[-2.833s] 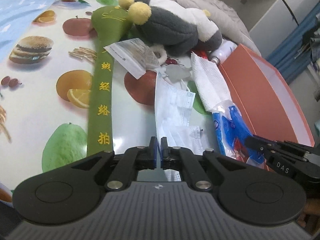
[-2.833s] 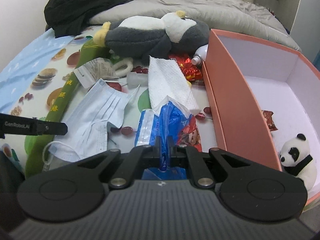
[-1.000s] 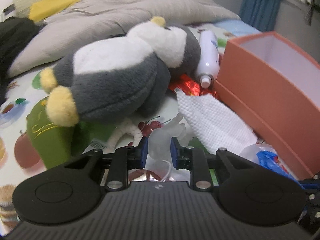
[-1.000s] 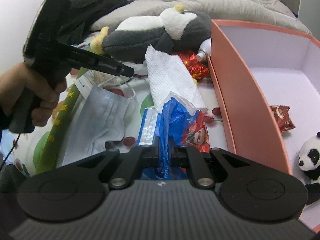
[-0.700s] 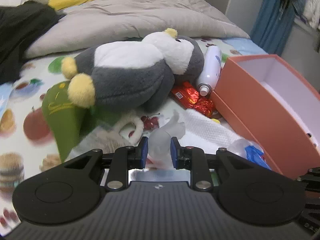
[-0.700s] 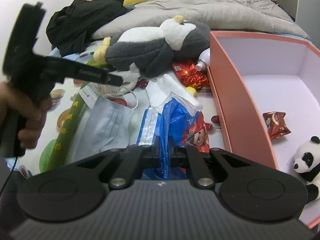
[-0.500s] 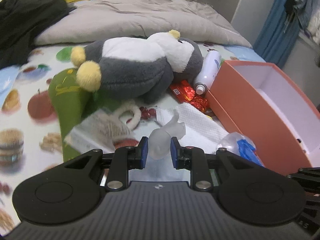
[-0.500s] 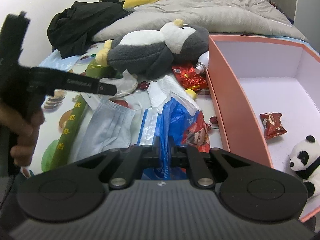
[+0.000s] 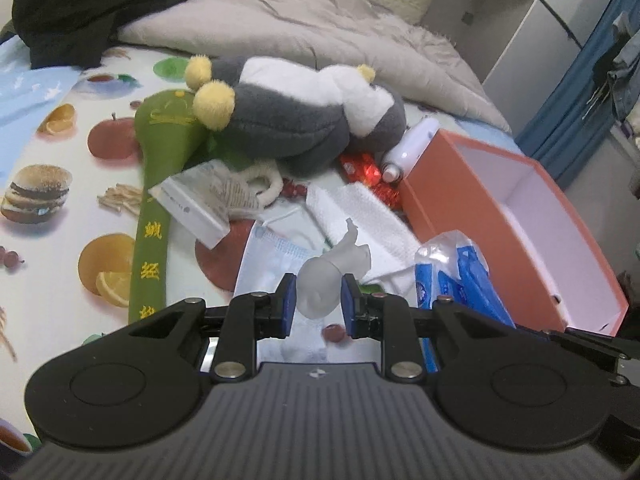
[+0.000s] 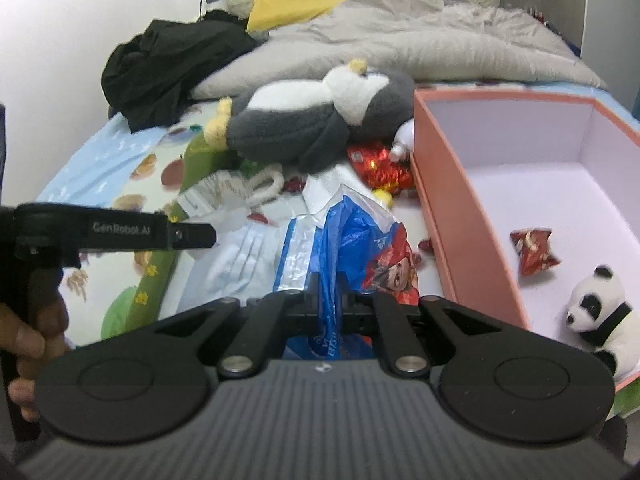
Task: Organize soft objects
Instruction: 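Carry the blue bag with the right tool while the left tool carries the wrapper to the box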
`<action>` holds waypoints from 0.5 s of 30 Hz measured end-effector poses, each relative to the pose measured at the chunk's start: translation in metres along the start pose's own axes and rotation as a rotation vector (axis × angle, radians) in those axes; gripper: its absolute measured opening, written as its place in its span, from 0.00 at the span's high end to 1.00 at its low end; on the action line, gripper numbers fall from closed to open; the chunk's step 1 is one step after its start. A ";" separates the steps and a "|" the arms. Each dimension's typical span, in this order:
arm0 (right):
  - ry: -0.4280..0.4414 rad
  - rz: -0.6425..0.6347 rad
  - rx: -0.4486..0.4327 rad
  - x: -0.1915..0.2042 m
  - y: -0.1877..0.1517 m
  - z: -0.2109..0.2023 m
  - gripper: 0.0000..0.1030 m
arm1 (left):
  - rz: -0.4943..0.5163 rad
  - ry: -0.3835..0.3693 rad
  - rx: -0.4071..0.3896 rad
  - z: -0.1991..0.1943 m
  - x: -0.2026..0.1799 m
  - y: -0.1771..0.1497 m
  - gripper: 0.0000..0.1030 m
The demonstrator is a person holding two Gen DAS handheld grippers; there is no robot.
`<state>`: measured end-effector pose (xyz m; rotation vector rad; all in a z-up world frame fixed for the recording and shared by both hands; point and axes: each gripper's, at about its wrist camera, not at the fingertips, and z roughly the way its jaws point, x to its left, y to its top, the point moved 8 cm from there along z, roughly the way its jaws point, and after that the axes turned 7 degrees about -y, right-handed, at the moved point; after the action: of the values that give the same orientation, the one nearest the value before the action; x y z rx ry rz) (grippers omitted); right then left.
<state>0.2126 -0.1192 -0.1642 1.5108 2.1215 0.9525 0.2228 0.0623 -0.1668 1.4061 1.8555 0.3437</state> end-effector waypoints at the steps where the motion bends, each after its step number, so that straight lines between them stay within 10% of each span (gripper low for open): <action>1: -0.001 0.000 -0.011 -0.001 0.004 -0.003 0.91 | -0.002 -0.005 -0.007 -0.003 -0.003 0.003 0.73; 15: -0.067 0.032 -0.240 -0.044 0.092 -0.076 0.91 | 0.052 -0.145 -0.135 -0.039 -0.101 0.086 0.73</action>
<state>0.2428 -0.1655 -0.0498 1.4388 1.8662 1.1076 0.2648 0.0102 -0.0462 1.3526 1.6497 0.3761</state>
